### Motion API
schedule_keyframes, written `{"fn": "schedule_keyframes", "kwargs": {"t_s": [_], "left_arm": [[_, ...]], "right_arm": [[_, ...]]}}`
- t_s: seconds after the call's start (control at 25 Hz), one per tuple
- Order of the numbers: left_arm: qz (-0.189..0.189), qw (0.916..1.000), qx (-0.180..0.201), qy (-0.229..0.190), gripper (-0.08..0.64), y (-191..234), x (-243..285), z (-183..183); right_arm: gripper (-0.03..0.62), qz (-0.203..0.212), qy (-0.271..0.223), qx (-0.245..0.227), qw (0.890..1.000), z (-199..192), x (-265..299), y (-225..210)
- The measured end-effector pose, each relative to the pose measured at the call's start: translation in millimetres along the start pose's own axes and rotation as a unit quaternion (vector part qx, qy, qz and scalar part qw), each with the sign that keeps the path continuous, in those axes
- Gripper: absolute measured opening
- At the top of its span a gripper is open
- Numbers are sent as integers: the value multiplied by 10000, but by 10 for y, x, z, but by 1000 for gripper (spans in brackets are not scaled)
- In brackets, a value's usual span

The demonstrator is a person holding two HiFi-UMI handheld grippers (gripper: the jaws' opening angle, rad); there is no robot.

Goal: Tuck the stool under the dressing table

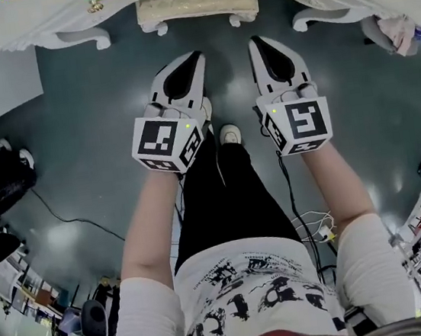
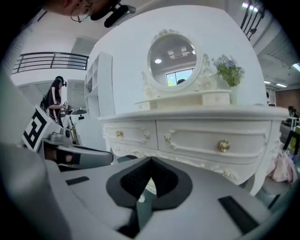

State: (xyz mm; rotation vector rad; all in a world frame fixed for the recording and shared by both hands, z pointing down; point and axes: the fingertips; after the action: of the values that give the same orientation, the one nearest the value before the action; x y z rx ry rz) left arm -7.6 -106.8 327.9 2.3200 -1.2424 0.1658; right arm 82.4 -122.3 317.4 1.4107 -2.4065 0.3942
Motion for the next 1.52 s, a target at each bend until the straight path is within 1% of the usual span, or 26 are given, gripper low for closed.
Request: {"fn": "schedule_keyframes", "kwargs": {"t_s": [0.12,0.2,0.28,0.36,0.52,0.64,0.72,0.8,0.92,1.04,1.2,1.32,1.52], "left_arm": [[-57,9992,312,-261,17,-295,-243,606],[-51,9974,464,-550,17,-404,-365,1069],[-58,9944,650,-829,17,-492,-467,1500],[-73,9922,732,-1011,17,-577,-585,1819],[-114,9925,677,-1007,17,-723,-826,2215],[-215,9919,861,-903,17,-799,-975,2526],[-193,9918,997,-777,17,-784,-1059,2736],[-154,9904,1133,-776,17,-760,-1155,2986],[-171,9860,1348,-965,17,-741,-1258,3379],[-107,9828,1478,-1104,17,-718,-1376,3616],[-45,9783,1645,-1258,17,-699,-1409,3839],[-27,9758,1735,-1333,17,-696,-1420,3954],[-191,9732,1829,-1381,17,-763,-1380,4057]], "right_arm": [[15,45,-172,-3,9998,527,-347,87],[15,106,-371,18,9993,915,-517,130],[15,116,-606,189,9979,1287,-673,150],[15,54,-776,431,9960,1611,-831,166],[15,-209,-971,585,9933,2221,-1109,184],[15,-349,-1162,547,9911,2674,-1226,182],[15,-453,-1299,420,9896,2936,-1275,177],[15,-562,-1400,288,9881,3147,-1315,169],[15,-725,-1570,108,9849,3409,-1348,134],[15,-750,-1678,35,9830,3547,-1369,171],[15,-733,-1756,-53,9817,3679,-1328,194],[15,-644,-1747,-135,9824,3744,-1284,240],[15,-595,-1753,-250,9824,3809,-1280,292]]}}
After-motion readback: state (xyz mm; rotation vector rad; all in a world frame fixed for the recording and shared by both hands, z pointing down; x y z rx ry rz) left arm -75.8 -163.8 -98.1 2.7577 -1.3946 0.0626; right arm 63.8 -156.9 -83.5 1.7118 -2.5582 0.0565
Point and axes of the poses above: the fingertips, and each gripper's own axes: x forward along the fingers, y to its left, z out of its top, and after that the axes turned 1 degree about -x, right-handed
